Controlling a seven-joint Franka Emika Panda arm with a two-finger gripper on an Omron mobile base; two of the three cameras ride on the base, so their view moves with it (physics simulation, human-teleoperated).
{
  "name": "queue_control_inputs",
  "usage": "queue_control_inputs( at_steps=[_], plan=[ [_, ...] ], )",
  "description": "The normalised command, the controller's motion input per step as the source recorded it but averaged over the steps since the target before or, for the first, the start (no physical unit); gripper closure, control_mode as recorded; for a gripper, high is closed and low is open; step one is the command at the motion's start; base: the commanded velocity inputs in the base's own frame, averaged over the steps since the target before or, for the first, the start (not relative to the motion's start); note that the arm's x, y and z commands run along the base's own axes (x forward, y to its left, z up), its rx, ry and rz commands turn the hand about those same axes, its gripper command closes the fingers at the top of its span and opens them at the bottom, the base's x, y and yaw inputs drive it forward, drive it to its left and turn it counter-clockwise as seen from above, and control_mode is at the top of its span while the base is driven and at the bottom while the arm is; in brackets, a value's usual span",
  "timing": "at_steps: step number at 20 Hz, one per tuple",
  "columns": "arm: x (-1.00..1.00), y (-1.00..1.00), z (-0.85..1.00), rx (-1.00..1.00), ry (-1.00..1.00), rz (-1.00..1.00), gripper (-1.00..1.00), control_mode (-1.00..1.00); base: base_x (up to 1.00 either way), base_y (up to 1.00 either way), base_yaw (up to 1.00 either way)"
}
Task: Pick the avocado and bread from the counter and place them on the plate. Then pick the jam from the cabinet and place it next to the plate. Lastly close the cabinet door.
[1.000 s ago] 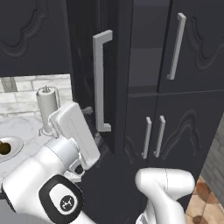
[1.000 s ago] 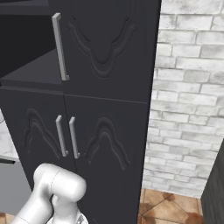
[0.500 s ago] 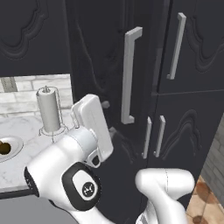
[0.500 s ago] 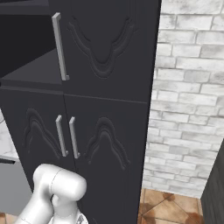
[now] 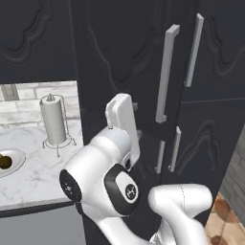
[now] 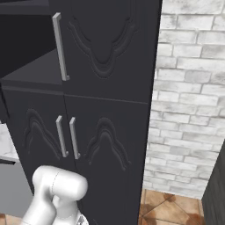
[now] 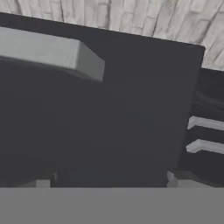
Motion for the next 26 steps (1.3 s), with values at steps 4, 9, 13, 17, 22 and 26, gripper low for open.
queue_control_inputs(
  at_steps=[4,9,13,17,22,26],
  plan=[
    [0.0,-0.57,0.35,0.15,0.0,0.12,-1.0,-1.0,0.0,0.0,0.0],
    [0.0,-0.61,0.32,0.14,0.0,0.17,-1.0,-1.0,0.0,0.0,0.0],
    [0.02,-0.62,0.13,0.13,0.0,0.18,-1.0,-1.0,0.0,0.0,0.0],
    [0.3,-0.55,0.01,0.11,0.03,0.19,-1.0,-1.0,0.0,0.0,0.0],
    [0.75,-0.57,-0.02,0.1,0.07,0.23,-1.0,-1.0,0.0,0.0,0.0],
    [0.95,-0.51,-0.01,0.1,0.06,0.23,-1.0,-1.0,0.0,0.0,0.0]
  ],
)
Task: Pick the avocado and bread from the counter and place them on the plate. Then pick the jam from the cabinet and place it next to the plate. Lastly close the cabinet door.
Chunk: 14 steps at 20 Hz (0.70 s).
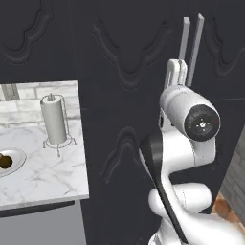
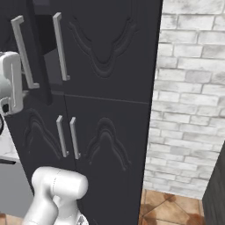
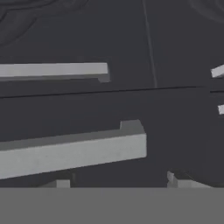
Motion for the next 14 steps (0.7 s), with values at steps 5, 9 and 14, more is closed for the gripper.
queue_control_inputs(
  at_steps=[5,9,14],
  plan=[
    [0.97,-0.41,-0.08,0.08,0.05,0.23,-1.0,-1.0,0.0,0.0,0.0],
    [1.0,-0.23,-0.21,0.03,0.0,0.18,-1.0,-1.0,0.0,0.0,0.0],
    [0.95,-0.08,-0.15,0.01,0.0,0.14,-1.0,-1.0,0.0,0.0,0.0]
  ],
)
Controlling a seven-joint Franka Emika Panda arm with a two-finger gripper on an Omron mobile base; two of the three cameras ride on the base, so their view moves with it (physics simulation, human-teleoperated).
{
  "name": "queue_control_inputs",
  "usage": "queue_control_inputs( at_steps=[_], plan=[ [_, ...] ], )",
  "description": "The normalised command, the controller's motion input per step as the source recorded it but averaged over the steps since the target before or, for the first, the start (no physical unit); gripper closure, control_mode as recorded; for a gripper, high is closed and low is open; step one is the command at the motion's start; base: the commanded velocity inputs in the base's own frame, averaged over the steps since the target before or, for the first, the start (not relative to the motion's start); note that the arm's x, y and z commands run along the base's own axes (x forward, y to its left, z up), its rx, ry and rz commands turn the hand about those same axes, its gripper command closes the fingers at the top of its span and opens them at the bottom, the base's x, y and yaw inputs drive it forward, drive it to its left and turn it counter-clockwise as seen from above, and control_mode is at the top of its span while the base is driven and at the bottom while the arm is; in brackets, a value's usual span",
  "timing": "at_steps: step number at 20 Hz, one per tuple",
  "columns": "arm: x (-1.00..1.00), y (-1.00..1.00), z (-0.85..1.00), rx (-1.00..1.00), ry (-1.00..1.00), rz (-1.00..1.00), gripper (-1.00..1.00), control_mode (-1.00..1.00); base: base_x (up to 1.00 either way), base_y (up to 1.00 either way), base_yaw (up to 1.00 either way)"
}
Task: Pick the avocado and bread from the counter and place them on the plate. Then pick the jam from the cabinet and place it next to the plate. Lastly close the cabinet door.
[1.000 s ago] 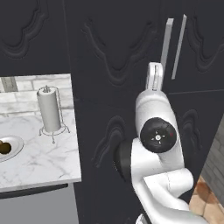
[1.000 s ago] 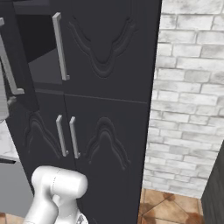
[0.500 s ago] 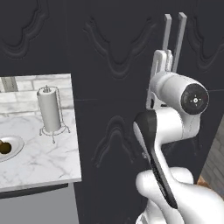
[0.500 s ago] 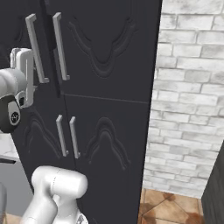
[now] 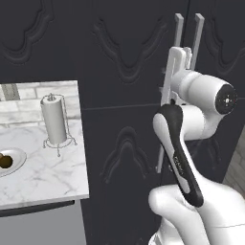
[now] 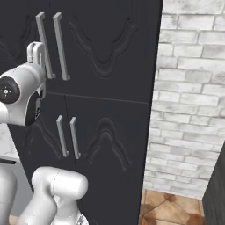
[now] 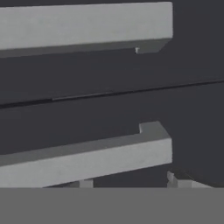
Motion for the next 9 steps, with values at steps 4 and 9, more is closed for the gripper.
queue_control_inputs(
  at_steps=[4,9],
  plan=[
    [0.79,0.0,-0.06,0.0,0.0,0.1,-1.0,-1.0,0.0,0.0,0.0],
    [0.43,0.0,-0.04,0.0,0.03,0.04,-1.0,-1.0,0.0,0.0,0.0]
  ],
)
